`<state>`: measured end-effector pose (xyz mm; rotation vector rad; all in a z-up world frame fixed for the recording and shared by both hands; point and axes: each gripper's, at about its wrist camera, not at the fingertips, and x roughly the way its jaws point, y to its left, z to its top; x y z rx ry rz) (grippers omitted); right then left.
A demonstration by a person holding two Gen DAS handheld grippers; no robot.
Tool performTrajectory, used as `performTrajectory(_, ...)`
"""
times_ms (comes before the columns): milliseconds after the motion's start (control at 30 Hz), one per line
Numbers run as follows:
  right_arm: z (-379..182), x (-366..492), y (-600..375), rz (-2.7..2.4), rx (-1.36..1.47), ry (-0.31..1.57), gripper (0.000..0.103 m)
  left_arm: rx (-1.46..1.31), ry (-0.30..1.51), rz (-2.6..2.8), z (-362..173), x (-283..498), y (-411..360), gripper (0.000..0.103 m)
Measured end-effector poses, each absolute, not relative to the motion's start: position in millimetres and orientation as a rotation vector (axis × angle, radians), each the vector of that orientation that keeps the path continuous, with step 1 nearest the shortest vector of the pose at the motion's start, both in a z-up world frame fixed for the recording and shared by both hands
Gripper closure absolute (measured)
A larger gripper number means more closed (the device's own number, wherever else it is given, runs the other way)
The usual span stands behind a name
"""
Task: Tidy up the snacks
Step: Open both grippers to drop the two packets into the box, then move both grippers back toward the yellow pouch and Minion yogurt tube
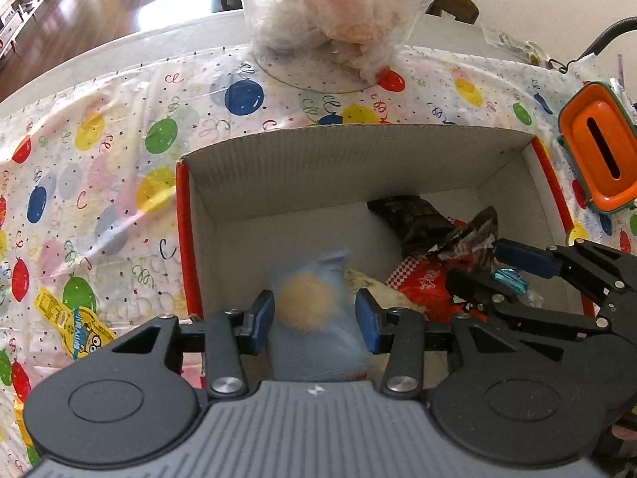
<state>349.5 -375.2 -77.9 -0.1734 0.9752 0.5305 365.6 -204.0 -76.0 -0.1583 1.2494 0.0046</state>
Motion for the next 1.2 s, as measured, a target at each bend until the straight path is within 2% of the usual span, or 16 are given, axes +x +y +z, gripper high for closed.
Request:
performTrajectory(133,-71.7,343.8,-377.3,0.539,-0.177,0.959,0.047,-0.178,1.221,-0.001,-71.3,359.8,-202.6,0.051)
performTrajectory(500,-46.0,326.7,-387.0,0.574,-0.155,0.910,0.034,-0.180,1.107,-0.019,-43.7,334.0,-201.6,0.050)
performTrajectory(567,-40.7,322.7,-388.2,0.581,-0.148,0.892,0.029,-0.174,1.080,-0.029,-36.9,327.6,-201.6,0.041)
performTrajectory(633,-35.0,318.8,-389.9,0.579,-0.147,0.872,0.027,-0.163,1.049,-0.036,-30.3,320.8,-201.7,0.039)
performTrajectory(800,-22.9,311.1,-394.0,0.594,-0.119,0.850,0.021,-0.148,0.999,-0.051,-17.8,302.9,-199.5,0.038)
performTrajectory(867,-18.6,307.4,-393.8,0.601,-0.113,0.840,0.018,-0.151,0.979,-0.047,-13.4,295.5,-196.7,0.034)
performTrajectory(1200,2.7,280.2,-384.6,0.642,-0.056,0.789,0.005,-0.153,0.877,-0.034,5.5,257.4,-177.0,0.029)
